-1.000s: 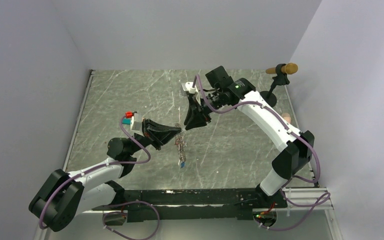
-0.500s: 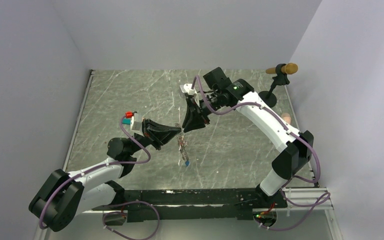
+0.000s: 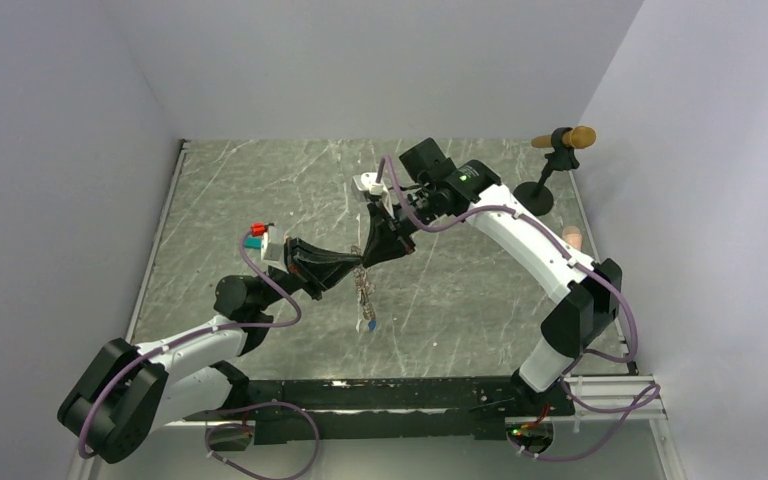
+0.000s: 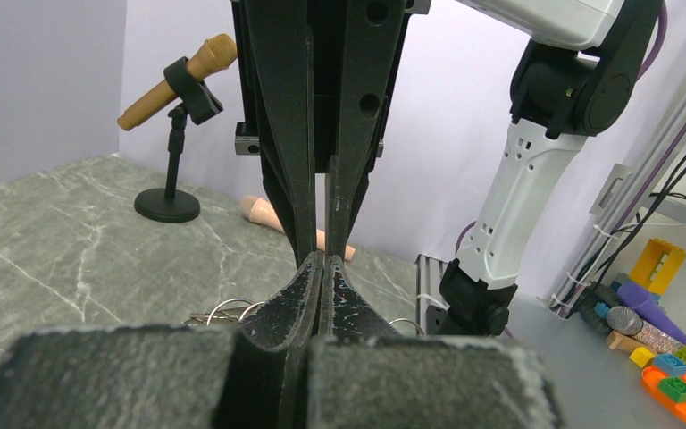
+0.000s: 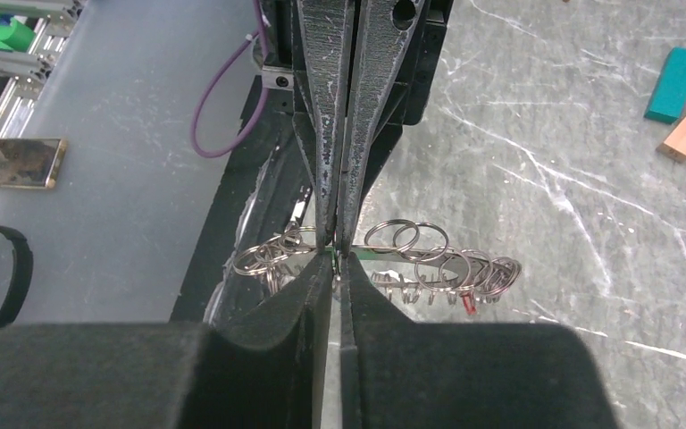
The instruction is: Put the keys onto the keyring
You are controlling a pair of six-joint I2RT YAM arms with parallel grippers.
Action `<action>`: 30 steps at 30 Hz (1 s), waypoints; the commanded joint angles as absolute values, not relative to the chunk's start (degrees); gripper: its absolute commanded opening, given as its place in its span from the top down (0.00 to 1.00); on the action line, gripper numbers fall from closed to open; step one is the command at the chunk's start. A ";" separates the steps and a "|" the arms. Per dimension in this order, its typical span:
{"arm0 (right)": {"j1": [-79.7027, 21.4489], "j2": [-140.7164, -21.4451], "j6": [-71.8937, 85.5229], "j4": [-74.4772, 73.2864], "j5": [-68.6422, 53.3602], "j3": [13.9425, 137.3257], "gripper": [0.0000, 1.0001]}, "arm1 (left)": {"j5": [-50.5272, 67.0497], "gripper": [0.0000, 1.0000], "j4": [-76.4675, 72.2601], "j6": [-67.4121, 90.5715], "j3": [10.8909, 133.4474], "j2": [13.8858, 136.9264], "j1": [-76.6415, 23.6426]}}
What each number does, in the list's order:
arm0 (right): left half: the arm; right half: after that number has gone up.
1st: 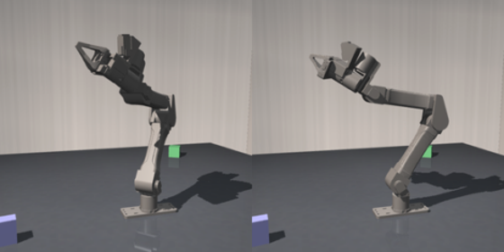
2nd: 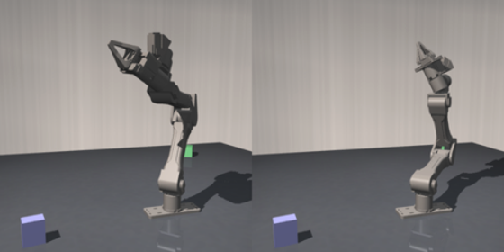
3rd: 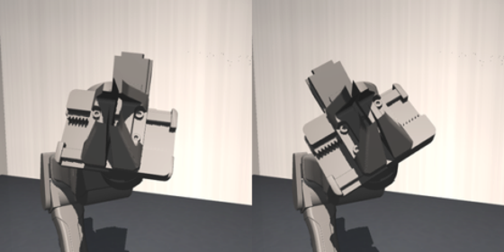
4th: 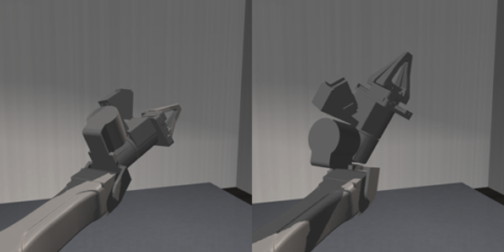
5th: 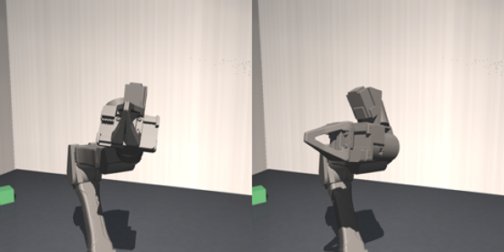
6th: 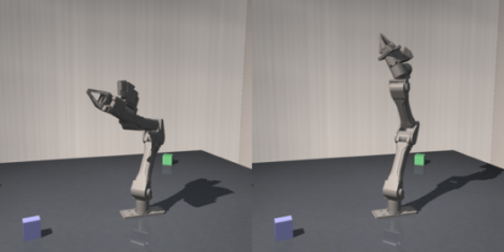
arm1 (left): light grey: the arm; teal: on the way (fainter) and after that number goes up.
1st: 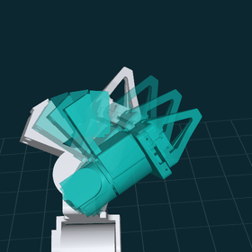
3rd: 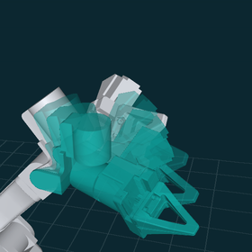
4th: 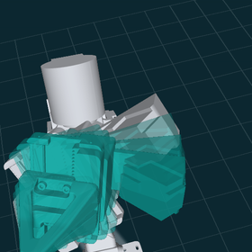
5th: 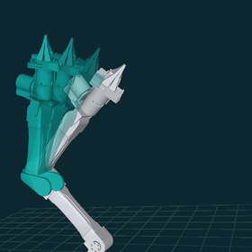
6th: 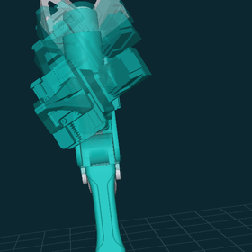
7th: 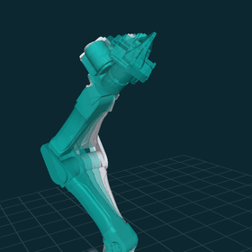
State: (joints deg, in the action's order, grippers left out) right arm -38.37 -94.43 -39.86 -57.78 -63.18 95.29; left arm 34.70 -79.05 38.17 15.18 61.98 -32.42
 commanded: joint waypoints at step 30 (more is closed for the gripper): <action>-44.95 -103.05 -52.32 -85.73 -24.44 122.91 1.00 | 21.38 0.30 -0.76 -8.85 38.79 46.58 -40.99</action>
